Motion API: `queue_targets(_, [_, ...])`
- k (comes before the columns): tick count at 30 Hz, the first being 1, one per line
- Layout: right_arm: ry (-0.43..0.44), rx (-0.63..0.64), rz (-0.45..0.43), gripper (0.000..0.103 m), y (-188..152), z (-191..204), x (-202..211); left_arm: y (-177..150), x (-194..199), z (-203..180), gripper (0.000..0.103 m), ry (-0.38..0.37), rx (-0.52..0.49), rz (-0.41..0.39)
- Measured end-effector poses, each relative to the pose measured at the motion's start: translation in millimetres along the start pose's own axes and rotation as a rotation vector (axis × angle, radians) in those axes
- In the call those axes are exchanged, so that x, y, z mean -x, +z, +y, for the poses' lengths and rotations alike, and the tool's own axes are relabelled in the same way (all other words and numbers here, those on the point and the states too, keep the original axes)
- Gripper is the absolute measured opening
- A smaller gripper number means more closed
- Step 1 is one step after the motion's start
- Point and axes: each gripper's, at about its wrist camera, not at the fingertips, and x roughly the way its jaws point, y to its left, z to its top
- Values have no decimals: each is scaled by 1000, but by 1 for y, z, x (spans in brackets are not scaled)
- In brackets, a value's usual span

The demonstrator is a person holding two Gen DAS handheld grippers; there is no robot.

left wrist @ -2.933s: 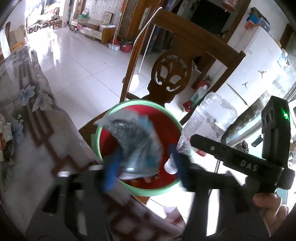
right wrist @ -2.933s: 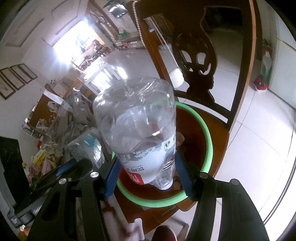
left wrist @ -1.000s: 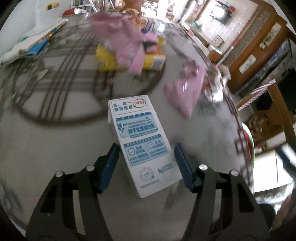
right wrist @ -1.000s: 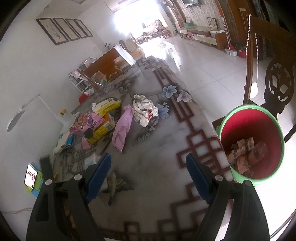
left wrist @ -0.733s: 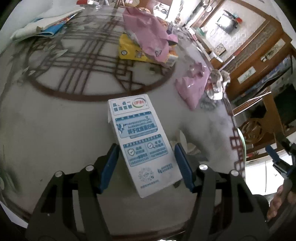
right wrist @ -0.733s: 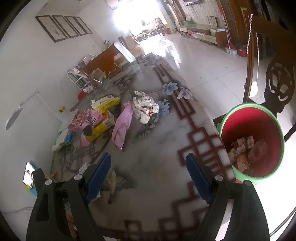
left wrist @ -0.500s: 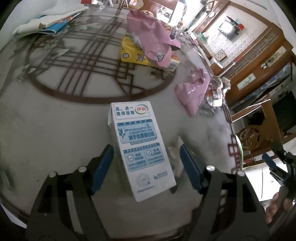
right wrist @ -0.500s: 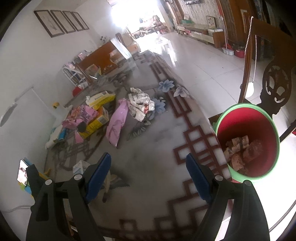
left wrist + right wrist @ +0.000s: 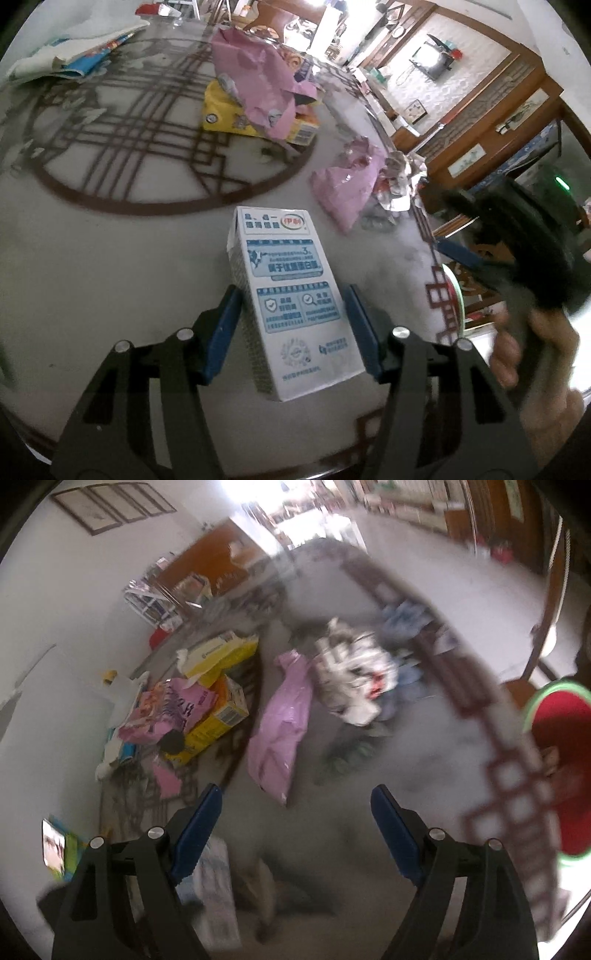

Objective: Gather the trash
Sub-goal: 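Grasp the pink plastic bag with the right tool, then carry the carton in the left tool and pink bag in the right tool to the red bin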

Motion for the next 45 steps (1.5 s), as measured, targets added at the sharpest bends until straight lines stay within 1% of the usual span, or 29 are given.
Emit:
queue_targets(3, [-35, -34, 16, 80, 15, 6, -27, 1, 0, 3, 56, -16, 21, 6])
queue_targets(6, [-59, -54, -13, 80, 26, 11, -40, 3, 2, 6, 56, -17, 36, -4])
queue_targets(9, [-103, -33, -43, 80, 35, 20, -51, 3, 4, 5, 56, -15, 31, -10])
queue_targets(13, [-159, 42, -33, 80, 41, 33, -67, 2, 5, 5, 56, -20, 31, -13])
queue_targets(15, [-174, 77, -25, 74, 39, 38, -72, 2, 5, 6, 56, -21, 33, -13])
queue_targets(16, [-178, 94, -15, 64, 39, 40, -75, 2, 4, 6, 56, -20, 34, -12])
queue_targets(17, [-178, 112, 1, 48, 38, 42, -78, 2, 4, 7, 56, -19, 35, -10])
queue_targets(18, [-175, 125, 12, 40, 37, 42, -79, 1, 4, 7, 56, -20, 36, -9])
queue_targets(19, [-171, 138, 16, 35, 34, 43, -78, 1, 4, 7, 56, -21, 40, -6])
queue_targets(22, [-171, 193, -37, 34, 26, 47, -63, 1, 3, 9, 56, -22, 48, -2])
queue_targets(24, [-159, 235, -36, 34, 17, 48, -51, 2, 3, 10, 56, -23, 51, -1])
queue_targets(27, [-128, 274, -10, 33, 2, 47, -32, 2, 2, 12, 56, -23, 60, 3])
queue_targets(30, [-115, 323, -28, 33, -11, 50, -10, 1, 0, 14, 56, -28, 71, 14])
queue_targets(33, [-145, 404, -30, 33, -25, 55, 3, 0, -1, 12, 56, -31, 69, 22])
queue_targets(36, [-195, 471, -7, 33, -40, 53, 9, -1, 0, 11, 56, -17, 57, 13])
queue_targets(38, [-216, 489, 5, 33, -47, 48, 10, -1, 0, 11, 57, -11, 61, 14])
queue_targets(40, [-221, 478, 15, 33, -50, 40, 9, -2, -1, 12, 59, -3, 66, 17])
queue_targets(43, [-202, 428, 34, 33, -49, 27, 7, -3, -3, 12, 59, 11, 60, 19])
queue_targets(45, [-190, 409, 31, 33, -48, 23, 11, -4, -2, 12, 59, 18, 58, 13])
